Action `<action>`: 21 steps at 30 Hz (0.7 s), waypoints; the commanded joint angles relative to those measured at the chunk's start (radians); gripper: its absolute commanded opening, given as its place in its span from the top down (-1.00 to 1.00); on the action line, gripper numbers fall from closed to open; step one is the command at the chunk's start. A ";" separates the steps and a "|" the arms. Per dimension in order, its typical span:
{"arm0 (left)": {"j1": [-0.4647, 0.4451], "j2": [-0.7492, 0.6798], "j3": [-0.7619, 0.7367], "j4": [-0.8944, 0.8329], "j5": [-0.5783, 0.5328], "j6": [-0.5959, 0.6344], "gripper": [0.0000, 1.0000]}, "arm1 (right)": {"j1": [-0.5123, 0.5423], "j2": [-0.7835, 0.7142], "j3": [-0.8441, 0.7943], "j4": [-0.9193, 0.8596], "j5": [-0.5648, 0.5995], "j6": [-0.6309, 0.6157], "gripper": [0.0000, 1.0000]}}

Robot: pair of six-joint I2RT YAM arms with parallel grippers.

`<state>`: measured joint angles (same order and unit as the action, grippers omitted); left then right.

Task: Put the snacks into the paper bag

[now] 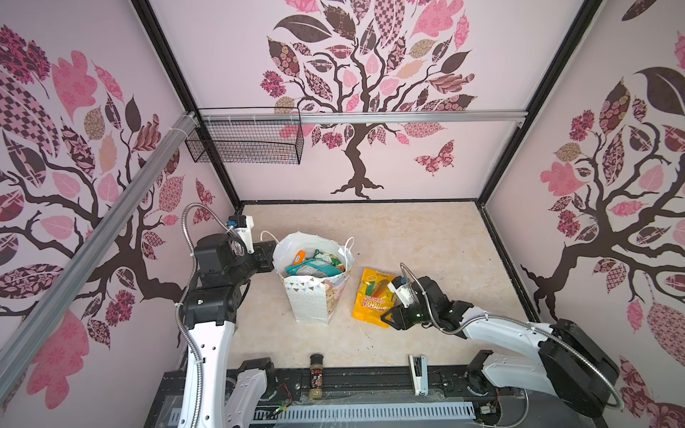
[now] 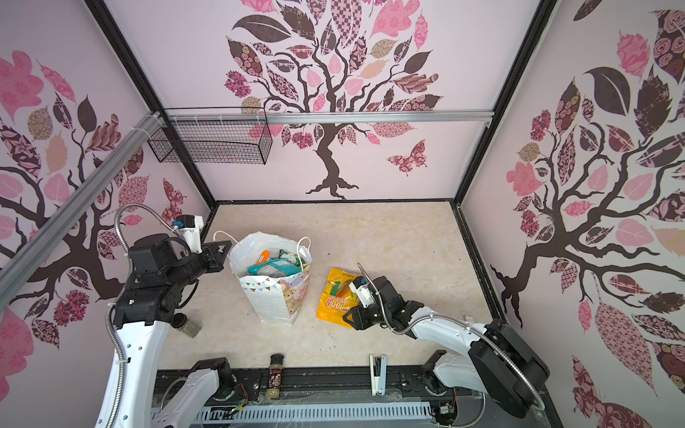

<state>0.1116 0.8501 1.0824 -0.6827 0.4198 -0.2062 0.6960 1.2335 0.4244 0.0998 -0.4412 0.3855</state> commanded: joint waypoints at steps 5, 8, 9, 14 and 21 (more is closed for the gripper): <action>0.004 -0.006 -0.017 0.026 -0.003 0.007 0.96 | 0.003 0.073 -0.006 0.136 0.005 0.052 0.30; 0.005 -0.009 -0.019 0.025 -0.003 0.008 0.96 | 0.003 0.072 -0.007 0.141 0.041 0.061 0.39; 0.004 -0.009 -0.019 0.026 -0.003 0.007 0.96 | 0.003 0.072 -0.009 0.145 0.047 0.064 0.42; 0.004 -0.010 -0.019 0.025 -0.001 0.007 0.96 | 0.003 0.094 -0.009 0.166 0.065 0.073 0.53; 0.005 -0.017 -0.020 0.026 -0.004 0.009 0.96 | 0.003 0.097 -0.006 0.172 0.068 0.081 0.76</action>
<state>0.1116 0.8501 1.0824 -0.6827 0.4198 -0.2058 0.6975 1.3174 0.4133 0.2359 -0.3897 0.4702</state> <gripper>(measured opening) 0.050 0.131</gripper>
